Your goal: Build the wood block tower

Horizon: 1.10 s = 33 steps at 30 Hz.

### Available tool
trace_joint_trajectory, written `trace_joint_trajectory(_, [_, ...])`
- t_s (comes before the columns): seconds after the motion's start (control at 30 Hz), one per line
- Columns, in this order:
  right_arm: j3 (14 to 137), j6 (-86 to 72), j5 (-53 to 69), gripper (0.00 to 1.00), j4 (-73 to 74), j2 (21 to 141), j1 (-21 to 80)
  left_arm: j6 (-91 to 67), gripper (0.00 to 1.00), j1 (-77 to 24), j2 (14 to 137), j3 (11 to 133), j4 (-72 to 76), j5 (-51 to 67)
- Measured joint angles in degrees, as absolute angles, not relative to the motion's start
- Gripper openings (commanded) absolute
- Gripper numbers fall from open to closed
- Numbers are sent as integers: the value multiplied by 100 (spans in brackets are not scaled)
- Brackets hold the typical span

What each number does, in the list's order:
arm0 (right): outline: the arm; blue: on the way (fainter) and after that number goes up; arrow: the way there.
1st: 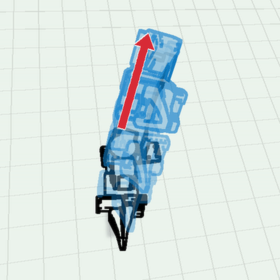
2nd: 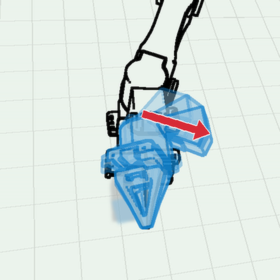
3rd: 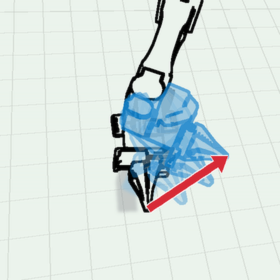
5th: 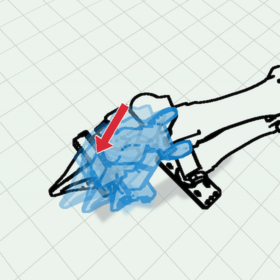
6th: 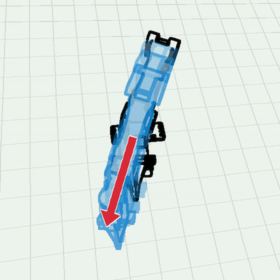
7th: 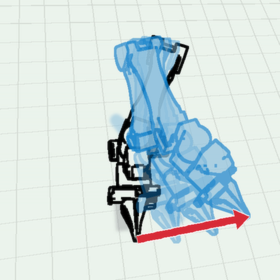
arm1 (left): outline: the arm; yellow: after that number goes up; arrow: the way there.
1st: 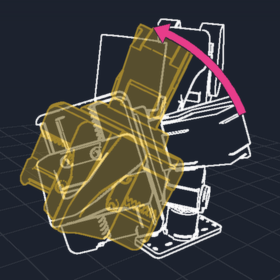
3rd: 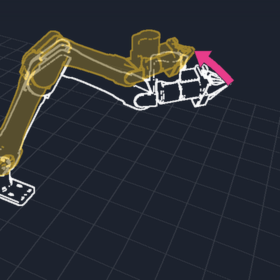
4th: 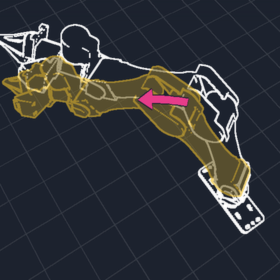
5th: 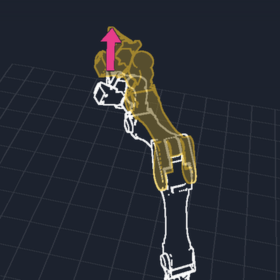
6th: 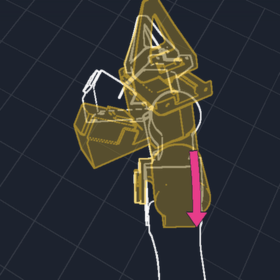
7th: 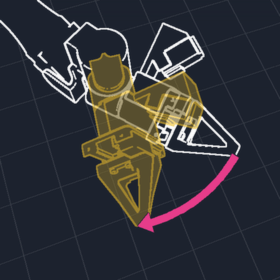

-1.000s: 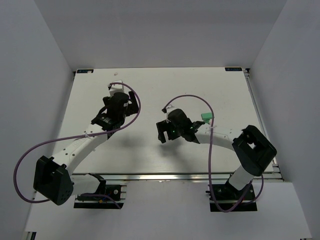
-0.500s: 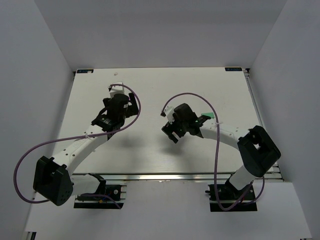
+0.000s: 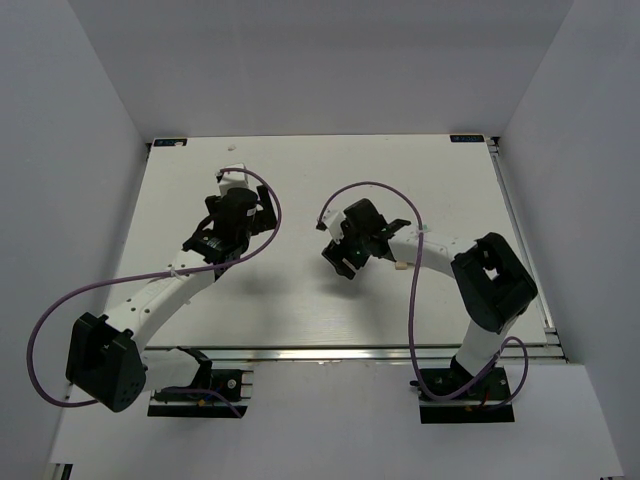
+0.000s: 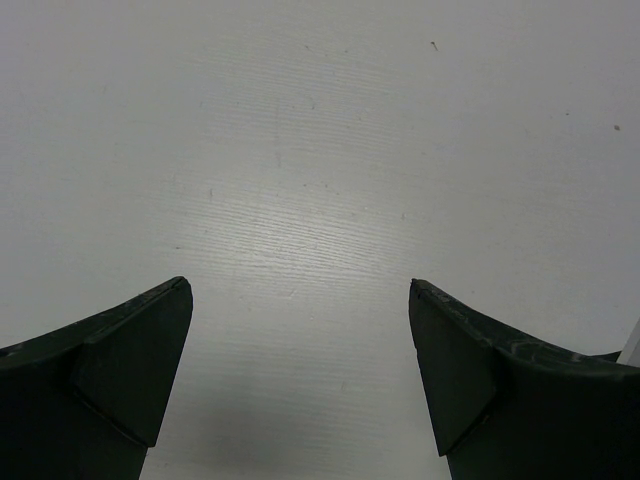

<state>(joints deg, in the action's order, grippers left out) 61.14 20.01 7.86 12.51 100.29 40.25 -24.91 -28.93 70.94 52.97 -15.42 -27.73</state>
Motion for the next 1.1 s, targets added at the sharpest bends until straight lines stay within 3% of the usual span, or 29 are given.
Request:
trace_joint_trajectory(0.07, [6114, 2003, 849, 69, 1253, 10029, 3972, -2488, 98, -2891, 7094, 5297, -1540, -2788])
trace_joint_trajectory(0.17, [6114, 2003, 976, 67, 1245, 10066, 3913, -2488, 98, -2882, 7094, 5297, -1540, -2792])
trace_joint_trajectory(0.73, [6134, 2010, 1284, 62, 1297, 10280, 3859, -2486, 98, -2860, 7094, 5295, -1535, -2803])
trace_joint_trajectory(1.1, [6134, 2014, 1280, 44, 1295, 10280, 3817, -2486, 98, -2856, 7102, 5295, -1492, -2794])
